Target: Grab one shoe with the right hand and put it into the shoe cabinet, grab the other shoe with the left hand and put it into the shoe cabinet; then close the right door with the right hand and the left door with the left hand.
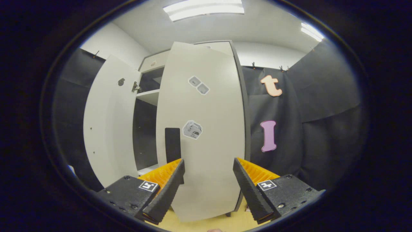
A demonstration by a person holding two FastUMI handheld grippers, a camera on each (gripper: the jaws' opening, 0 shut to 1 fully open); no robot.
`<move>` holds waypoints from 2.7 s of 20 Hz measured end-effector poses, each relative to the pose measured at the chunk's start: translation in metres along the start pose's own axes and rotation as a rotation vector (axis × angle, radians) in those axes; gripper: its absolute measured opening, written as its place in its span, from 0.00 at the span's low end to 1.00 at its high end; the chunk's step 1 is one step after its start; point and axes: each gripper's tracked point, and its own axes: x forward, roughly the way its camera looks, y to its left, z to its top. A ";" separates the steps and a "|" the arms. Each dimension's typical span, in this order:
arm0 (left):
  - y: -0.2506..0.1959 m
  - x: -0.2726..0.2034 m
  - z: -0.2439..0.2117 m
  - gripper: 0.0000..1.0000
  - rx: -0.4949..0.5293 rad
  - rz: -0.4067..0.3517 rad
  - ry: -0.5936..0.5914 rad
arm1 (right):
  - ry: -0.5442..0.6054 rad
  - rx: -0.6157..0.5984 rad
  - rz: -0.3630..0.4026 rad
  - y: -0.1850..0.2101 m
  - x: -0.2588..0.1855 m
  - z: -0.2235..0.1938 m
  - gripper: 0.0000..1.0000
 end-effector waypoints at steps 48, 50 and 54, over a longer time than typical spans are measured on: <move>0.233 0.028 0.224 0.93 -0.118 0.281 -0.329 | 0.206 -0.001 -0.107 0.036 -0.114 -0.203 0.98; 0.245 0.038 0.231 0.93 -0.127 0.281 -0.331 | 0.210 -0.002 -0.123 0.030 -0.115 -0.204 0.95; 0.250 0.062 0.235 0.93 -0.120 0.251 -0.301 | 0.220 0.012 -0.157 0.019 -0.116 -0.206 0.98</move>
